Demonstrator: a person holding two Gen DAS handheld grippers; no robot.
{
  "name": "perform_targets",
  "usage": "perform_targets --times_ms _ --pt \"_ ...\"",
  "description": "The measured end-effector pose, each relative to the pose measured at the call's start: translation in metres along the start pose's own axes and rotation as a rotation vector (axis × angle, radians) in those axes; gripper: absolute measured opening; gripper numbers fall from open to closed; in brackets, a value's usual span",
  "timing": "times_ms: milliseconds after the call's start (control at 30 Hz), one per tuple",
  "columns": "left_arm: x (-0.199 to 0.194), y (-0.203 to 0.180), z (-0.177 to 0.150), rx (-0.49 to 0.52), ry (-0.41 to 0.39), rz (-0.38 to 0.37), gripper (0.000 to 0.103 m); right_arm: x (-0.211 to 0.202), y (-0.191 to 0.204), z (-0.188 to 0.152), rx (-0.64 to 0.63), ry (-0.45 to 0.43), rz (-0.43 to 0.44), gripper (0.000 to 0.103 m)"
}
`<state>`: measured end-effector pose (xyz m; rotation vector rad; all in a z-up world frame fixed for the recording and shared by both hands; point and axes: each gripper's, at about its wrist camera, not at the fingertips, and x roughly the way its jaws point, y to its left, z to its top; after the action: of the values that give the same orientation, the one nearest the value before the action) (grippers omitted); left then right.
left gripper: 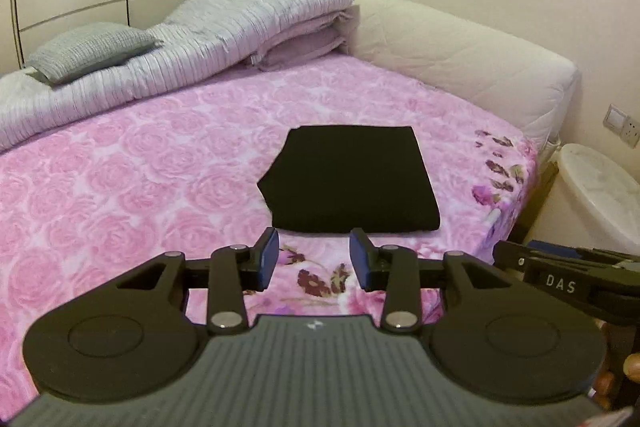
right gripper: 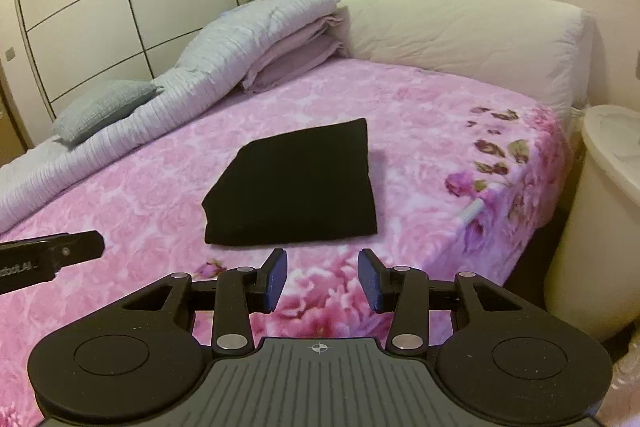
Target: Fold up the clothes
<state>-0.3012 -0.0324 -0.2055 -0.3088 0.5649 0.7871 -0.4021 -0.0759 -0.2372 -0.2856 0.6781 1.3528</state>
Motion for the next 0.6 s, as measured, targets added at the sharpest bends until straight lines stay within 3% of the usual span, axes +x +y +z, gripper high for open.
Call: perform_targets --times_ms 600 --pt "-0.068 -0.019 -0.038 0.037 -0.048 0.016 0.034 -0.061 0.019 -0.032 -0.069 -0.019 -0.049 0.043"
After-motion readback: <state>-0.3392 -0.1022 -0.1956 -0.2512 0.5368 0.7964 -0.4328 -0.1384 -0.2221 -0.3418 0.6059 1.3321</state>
